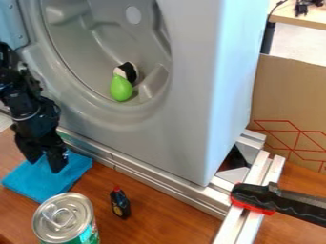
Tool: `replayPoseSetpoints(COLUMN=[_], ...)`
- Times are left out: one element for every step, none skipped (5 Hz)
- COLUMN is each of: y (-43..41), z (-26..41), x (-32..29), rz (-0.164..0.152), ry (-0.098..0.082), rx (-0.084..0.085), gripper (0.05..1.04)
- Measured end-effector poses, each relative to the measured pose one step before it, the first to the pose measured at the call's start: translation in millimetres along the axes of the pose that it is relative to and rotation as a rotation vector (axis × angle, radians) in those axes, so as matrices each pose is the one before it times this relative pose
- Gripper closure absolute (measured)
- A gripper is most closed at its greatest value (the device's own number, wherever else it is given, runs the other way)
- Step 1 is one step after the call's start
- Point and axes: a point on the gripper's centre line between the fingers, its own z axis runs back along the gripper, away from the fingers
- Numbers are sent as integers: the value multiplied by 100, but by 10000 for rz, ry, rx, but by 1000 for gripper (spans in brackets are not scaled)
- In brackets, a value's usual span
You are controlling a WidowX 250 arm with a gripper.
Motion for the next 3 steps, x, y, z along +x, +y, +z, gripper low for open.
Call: replayPoseSetpoints(y=[283, -205, -196], z=[-537, -1135, -571], x=[-92, -694, -447], rz=[221, 418, 321], ry=[174, 221, -5], rx=[281, -15, -9], gripper=[83, 83, 83])
